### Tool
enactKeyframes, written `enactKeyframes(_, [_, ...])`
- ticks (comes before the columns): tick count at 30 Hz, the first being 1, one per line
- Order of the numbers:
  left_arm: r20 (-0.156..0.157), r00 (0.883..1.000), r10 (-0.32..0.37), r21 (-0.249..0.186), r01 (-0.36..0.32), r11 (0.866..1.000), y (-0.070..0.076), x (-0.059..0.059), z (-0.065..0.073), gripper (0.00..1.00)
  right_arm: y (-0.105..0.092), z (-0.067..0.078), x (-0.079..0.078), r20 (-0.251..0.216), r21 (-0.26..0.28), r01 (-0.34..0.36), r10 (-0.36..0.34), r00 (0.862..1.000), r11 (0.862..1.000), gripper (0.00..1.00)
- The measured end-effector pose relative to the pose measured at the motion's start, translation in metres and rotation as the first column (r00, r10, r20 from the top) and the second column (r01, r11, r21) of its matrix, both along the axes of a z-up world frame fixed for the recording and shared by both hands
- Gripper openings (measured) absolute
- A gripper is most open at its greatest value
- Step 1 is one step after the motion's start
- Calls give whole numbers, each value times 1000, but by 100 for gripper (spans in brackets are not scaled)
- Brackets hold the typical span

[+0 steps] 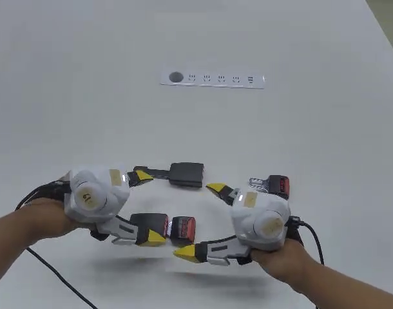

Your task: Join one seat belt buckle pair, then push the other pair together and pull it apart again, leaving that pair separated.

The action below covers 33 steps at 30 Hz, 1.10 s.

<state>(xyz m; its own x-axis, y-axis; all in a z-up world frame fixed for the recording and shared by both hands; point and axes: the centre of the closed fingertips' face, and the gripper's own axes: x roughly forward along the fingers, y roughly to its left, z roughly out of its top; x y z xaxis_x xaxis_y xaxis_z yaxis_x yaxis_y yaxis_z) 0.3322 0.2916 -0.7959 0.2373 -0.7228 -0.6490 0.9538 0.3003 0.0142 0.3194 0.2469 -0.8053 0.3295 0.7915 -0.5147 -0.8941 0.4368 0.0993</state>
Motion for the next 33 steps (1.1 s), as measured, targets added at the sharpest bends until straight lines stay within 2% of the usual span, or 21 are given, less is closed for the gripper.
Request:
enactKeyframes(2, [7,999,38,-2,-38,999,-3,4,4,76,-7,8,2,13,9,12,-12,1000,1000,97])
enactKeyframes(3, [-24,996,84,-18,-84,996,-7,6,7,77,-12,12,5,36,6,27,-27,999,1000,99])
enactKeyframes(4, [-32,995,93,-34,-94,995,-10,7,9,80,-18,17,7,47,5,40,-40,998,999,99])
enactKeyframes(7, [2,996,86,-55,-86,995,-20,10,17,85,-35,24,11,39,0,67,-67,997,998,100])
enactKeyframes(11, [-11,995,100,-67,-101,993,-29,20,21,87,-62,26,21,47,-27,94,-93,995,995,100])
enactKeyframes(14, [17,995,99,-71,-97,993,-36,31,24,90,-82,30,31,57,-34,120,-118,991,992,100])
enactKeyframes(17, [15,996,85,-80,-84,993,-42,37,27,92,-104,29,42,57,-70,129,-125,991,989,100])
enactKeyframes(18, [28,997,75,-69,-73,995,-44,41,27,91,-109,30,45,62,-75,129,-125,990,989,100])
enactKeyframes(20, [31,998,63,-55,-61,997,-43,47,26,91,-122,30,53,67,-88,131,-126,990,987,100])
enactKeyframes(22, [23,998,56,-53,-55,997,-44,55,25,92,-133,26,60,57,-101,125,-120,991,987,100])
enactKeyframes(25, [29,999,37,-38,-36,999,-47,66,22,91,-147,18,67,30,-127,109,-106,994,986,100])
enactKeyframes(28, [10,1000,25,-28,-25,999,-48,73,16,90,-162,9,75,17,-153,98,-97,995,983,100])
enactKeyframes(33, [-27,1000,11,11,-11,1000,-43,82,-6,87,-177,-11,78,-45,-175,69,-78,996,982,98])
